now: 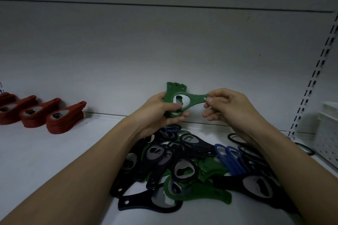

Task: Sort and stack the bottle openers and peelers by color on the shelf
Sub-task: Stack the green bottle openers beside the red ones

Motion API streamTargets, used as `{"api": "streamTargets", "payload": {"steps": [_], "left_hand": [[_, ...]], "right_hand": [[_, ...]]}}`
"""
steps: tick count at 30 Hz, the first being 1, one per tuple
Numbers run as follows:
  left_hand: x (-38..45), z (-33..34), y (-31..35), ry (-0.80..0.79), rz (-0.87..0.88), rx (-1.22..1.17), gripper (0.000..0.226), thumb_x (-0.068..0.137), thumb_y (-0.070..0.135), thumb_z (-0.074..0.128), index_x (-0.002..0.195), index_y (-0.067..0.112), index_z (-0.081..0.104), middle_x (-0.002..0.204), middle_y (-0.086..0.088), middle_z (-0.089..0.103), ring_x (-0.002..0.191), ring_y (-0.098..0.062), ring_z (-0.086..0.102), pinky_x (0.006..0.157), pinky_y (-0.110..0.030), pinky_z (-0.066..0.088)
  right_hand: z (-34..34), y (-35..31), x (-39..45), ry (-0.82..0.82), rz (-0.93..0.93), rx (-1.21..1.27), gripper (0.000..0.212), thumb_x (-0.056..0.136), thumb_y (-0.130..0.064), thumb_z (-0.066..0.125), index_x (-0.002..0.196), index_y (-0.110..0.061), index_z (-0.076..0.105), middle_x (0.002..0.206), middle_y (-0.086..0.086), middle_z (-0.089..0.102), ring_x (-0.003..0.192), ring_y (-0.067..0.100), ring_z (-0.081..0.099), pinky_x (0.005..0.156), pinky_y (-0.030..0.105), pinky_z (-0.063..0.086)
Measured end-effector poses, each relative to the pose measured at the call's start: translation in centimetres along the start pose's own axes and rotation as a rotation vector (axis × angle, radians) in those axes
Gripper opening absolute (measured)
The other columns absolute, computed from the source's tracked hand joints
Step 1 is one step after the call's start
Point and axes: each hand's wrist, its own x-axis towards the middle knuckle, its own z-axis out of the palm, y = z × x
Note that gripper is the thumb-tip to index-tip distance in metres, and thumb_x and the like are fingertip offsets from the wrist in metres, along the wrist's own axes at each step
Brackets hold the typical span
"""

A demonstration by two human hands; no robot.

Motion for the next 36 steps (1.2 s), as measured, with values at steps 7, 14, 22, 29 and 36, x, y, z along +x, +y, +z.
{"api": "streamTargets", "payload": {"steps": [7, 14, 22, 29, 36], "left_hand": [[-0.7, 0.7, -0.3, -0.242, -0.157, 0.162, 0.026, 0.098, 0.003, 0.052, 0.121, 0.011, 0.060, 0.100, -0.009, 0.073, 0.081, -0.024, 0.073, 0.064, -0.024, 0.059], [0.0, -0.3, -0.1, 0.029, -0.071, 0.157, 0.016, 0.096, 0.004, 0.056, 0.107, 0.012, 0.065, 0.093, -0.006, 0.065, 0.077, -0.019, 0.070, 0.052, -0.019, 0.051], [-0.3, -0.4, -0.3, 0.065, -0.135, 0.498, 0.024, 0.095, 0.006, 0.048, 0.118, 0.010, 0.055, 0.099, -0.014, 0.068, 0.074, -0.026, 0.072, 0.048, -0.023, 0.050], [-0.8, -3.2, 1.3, 0.292, -0.195, 0.856, 0.007, 0.092, 0.009, 0.050, 0.096, 0.009, 0.056, 0.082, -0.011, 0.067, 0.052, -0.023, 0.061, 0.041, -0.021, 0.045], [-0.6, -4.2, 2.3, 0.320, -0.145, 0.609, 0.015, 0.089, 0.005, 0.061, 0.103, 0.001, 0.062, 0.087, -0.013, 0.066, 0.072, -0.024, 0.065, 0.052, -0.027, 0.049]], "right_hand": [[0.6, 0.0, -0.2, -0.006, -0.022, 0.013, 0.009, 0.094, -0.002, 0.061, 0.101, -0.001, 0.065, 0.077, 0.014, 0.069, 0.064, 0.020, 0.068, 0.061, 0.023, 0.058], [1.0, 1.4, -0.1, -0.192, -0.045, -0.441, 0.006, 0.093, -0.014, 0.064, 0.099, -0.013, 0.064, 0.088, 0.007, 0.070, 0.062, 0.013, 0.065, 0.056, 0.026, 0.054], [0.2, 1.8, -0.1, -0.437, 0.011, -0.959, 0.008, 0.088, -0.027, 0.072, 0.092, -0.020, 0.072, 0.093, -0.009, 0.068, 0.069, -0.002, 0.059, 0.060, 0.011, 0.040], [-1.1, 1.6, 0.3, -0.312, 0.031, -1.023, 0.006, 0.088, -0.016, 0.068, 0.085, -0.020, 0.072, 0.087, -0.007, 0.070, 0.080, 0.008, 0.064, 0.067, 0.016, 0.047], [2.6, 2.0, -0.5, -0.267, -0.114, -1.099, 0.018, 0.093, -0.032, 0.062, 0.093, -0.016, 0.070, 0.093, -0.005, 0.066, 0.087, 0.013, 0.060, 0.075, 0.027, 0.047]]}}
